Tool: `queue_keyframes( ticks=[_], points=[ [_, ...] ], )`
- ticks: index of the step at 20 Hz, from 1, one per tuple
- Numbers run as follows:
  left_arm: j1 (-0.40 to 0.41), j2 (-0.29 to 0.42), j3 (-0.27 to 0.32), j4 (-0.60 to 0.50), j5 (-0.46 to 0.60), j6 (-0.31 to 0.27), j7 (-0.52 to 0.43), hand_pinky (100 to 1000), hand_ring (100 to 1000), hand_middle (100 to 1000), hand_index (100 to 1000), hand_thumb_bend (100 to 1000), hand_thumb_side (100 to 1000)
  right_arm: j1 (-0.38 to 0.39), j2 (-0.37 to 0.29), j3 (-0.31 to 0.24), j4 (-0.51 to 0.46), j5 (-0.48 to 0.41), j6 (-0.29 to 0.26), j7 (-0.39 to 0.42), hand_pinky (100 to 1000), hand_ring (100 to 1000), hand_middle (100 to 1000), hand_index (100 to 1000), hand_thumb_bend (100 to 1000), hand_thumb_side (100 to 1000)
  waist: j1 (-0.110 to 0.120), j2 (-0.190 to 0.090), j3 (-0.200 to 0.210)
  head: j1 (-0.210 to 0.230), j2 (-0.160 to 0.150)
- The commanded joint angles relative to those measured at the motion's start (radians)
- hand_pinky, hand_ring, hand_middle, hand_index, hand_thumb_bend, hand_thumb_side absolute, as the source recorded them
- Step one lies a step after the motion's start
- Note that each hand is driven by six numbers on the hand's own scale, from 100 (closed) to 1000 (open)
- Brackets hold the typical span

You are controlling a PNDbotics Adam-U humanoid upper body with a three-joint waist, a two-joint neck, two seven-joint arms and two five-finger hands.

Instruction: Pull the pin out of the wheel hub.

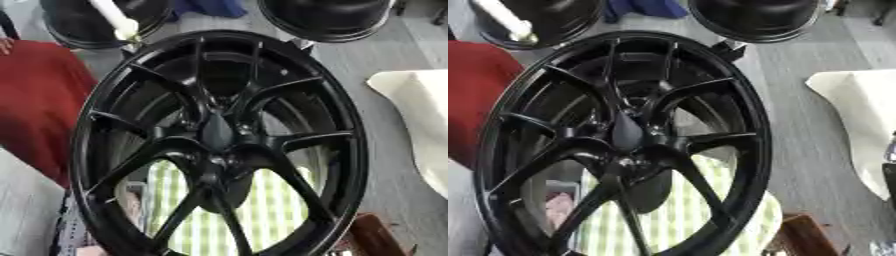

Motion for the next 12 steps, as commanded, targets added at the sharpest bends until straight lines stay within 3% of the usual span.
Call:
queue_keyframes(
  ticks=[1, 7, 8, 9, 10, 11, 12],
  points=[
    [0.071, 0.066, 0.094, 0.042, 0.026, -0.002, 0.079, 821, 473, 286, 400, 100, 293, 0.003, -0.007, -0.012, -0.012, 0.004, -0.005, -0.005, 537, 613, 556, 561, 232, 324, -0.005, -0.023, 0.006, -0.008, -0.021],
    [0.218, 0.051, 0.137, 0.101, -0.012, -0.007, 0.130, 826, 489, 307, 427, 100, 285, 0.000, 0.005, -0.012, -0.012, 0.003, -0.007, -0.005, 536, 613, 555, 560, 232, 325, -0.022, -0.017, 0.013, -0.005, -0.020],
    [0.234, 0.045, 0.138, 0.103, -0.027, -0.008, 0.132, 837, 506, 339, 469, 100, 287, -0.001, 0.007, -0.011, -0.012, 0.003, -0.007, -0.005, 536, 613, 555, 560, 233, 325, -0.025, -0.015, 0.013, -0.004, -0.018],
    [0.250, 0.039, 0.138, 0.105, -0.039, -0.009, 0.129, 855, 533, 393, 531, 100, 273, -0.002, 0.010, -0.011, -0.012, 0.003, -0.006, -0.005, 536, 613, 555, 560, 233, 325, -0.027, -0.014, 0.013, -0.003, -0.018],
    [0.262, 0.034, 0.137, 0.107, -0.051, -0.013, 0.120, 908, 648, 573, 729, 100, 252, -0.002, 0.012, -0.011, -0.012, 0.003, -0.006, -0.004, 536, 612, 555, 560, 233, 325, -0.029, -0.013, 0.012, -0.003, -0.017],
    [0.275, 0.031, 0.136, 0.109, -0.071, -0.021, 0.098, 931, 716, 662, 812, 100, 340, -0.002, 0.014, -0.010, -0.012, 0.004, -0.006, -0.004, 536, 612, 555, 560, 233, 325, -0.031, -0.011, 0.012, -0.002, -0.017],
    [0.284, 0.028, 0.139, 0.112, -0.096, -0.030, 0.080, 968, 813, 802, 907, 100, 492, -0.002, 0.015, -0.009, -0.012, 0.005, -0.005, -0.003, 536, 612, 555, 559, 232, 326, -0.033, -0.010, 0.012, -0.002, -0.018]
  ],
)
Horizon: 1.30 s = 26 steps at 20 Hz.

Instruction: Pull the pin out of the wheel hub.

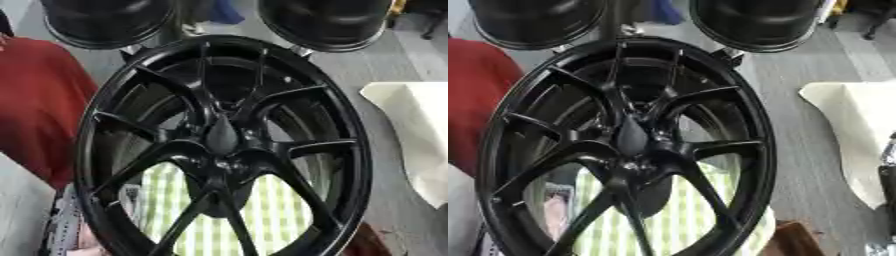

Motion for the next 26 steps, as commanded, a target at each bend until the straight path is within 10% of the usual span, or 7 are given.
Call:
queue_keyframes(
  ticks=[1, 5, 10, 14, 21, 26],
  points=[
    [0.012, 0.021, 0.028, 0.004, -0.075, -0.024, -0.039, 998, 876, 885, 964, 141, 544, -0.001, -0.006, -0.007, -0.012, 0.005, -0.001, 0.001, 535, 612, 555, 559, 232, 325, 0.002, -0.012, 0.002, 0.000, -0.007],
    [0.027, 0.015, 0.039, 0.025, -0.172, -0.039, -0.044, 993, 897, 922, 1000, 341, 720, -0.002, -0.002, -0.007, -0.012, 0.005, 0.001, -0.001, 535, 612, 555, 560, 231, 326, 0.000, -0.010, 0.002, 0.002, -0.011],
    [0.028, 0.003, 0.048, 0.012, -0.158, -0.038, -0.003, 980, 843, 821, 918, 100, 790, -0.002, -0.002, -0.007, -0.012, 0.004, 0.000, -0.002, 536, 613, 556, 560, 232, 326, -0.001, -0.011, 0.005, 0.003, -0.012],
    [0.033, -0.020, 0.067, -0.078, 0.006, -0.051, 0.140, 949, 722, 668, 824, 100, 709, 0.000, -0.003, -0.010, -0.012, 0.004, -0.003, -0.003, 537, 613, 557, 561, 233, 326, -0.003, -0.013, 0.007, 0.002, -0.012],
    [0.086, -0.143, 0.096, -0.313, 0.352, -0.251, 0.552, 960, 731, 697, 862, 100, 660, -0.001, -0.007, -0.013, -0.012, 0.012, -0.014, -0.004, 539, 615, 560, 563, 240, 325, -0.008, -0.011, 0.011, 0.004, -0.011],
    [0.141, -0.274, 0.081, -0.328, 0.375, -0.393, 0.587, 965, 738, 700, 865, 100, 680, -0.006, -0.009, -0.012, -0.012, 0.018, -0.024, -0.002, 541, 616, 561, 565, 243, 325, -0.017, -0.007, 0.009, 0.008, -0.017]
  ],
)
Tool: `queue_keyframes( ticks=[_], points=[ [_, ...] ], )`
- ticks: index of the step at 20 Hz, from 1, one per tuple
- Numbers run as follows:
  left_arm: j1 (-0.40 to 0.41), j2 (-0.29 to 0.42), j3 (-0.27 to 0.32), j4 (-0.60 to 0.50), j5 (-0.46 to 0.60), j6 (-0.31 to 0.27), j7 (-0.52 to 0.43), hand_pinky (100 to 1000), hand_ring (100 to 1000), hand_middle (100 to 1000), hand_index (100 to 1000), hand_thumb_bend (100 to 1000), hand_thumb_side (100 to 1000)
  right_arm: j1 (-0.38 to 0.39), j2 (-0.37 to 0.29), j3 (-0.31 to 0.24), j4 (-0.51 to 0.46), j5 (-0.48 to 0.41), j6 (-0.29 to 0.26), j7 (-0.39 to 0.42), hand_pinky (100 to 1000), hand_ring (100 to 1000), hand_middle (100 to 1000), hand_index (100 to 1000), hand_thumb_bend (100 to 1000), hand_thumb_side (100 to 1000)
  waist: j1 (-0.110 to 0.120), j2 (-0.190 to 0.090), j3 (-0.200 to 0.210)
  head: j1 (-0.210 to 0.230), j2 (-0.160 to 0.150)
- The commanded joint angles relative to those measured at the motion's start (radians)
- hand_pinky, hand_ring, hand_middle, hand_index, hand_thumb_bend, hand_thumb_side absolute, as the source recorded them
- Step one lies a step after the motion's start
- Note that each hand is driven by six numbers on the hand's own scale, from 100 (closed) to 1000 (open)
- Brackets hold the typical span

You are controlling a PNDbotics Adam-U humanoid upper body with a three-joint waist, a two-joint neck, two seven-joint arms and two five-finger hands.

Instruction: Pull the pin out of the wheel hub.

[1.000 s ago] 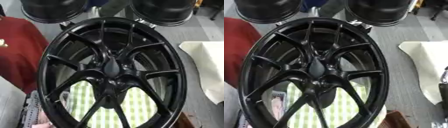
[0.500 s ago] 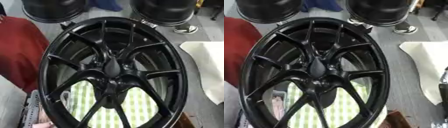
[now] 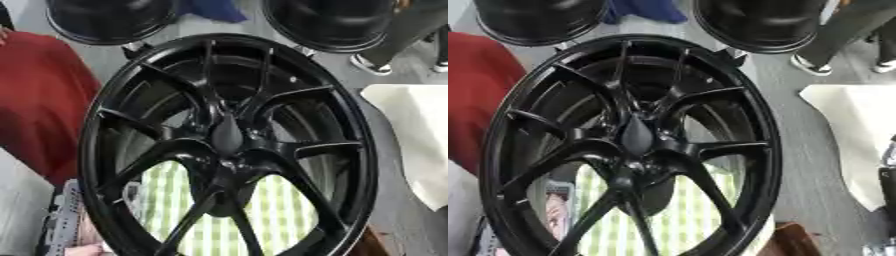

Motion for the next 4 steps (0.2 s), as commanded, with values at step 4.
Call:
queue_keyframes(
  ticks=[4],
  points=[
    [0.019, -0.057, 0.002, -0.021, 0.010, -0.080, 0.013, 965, 738, 700, 865, 100, 680, -0.005, -0.017, -0.005, -0.012, 0.011, -0.009, 0.001, 541, 616, 561, 565, 243, 325, 0.001, -0.012, -0.002, 0.005, -0.017]
  ],
)
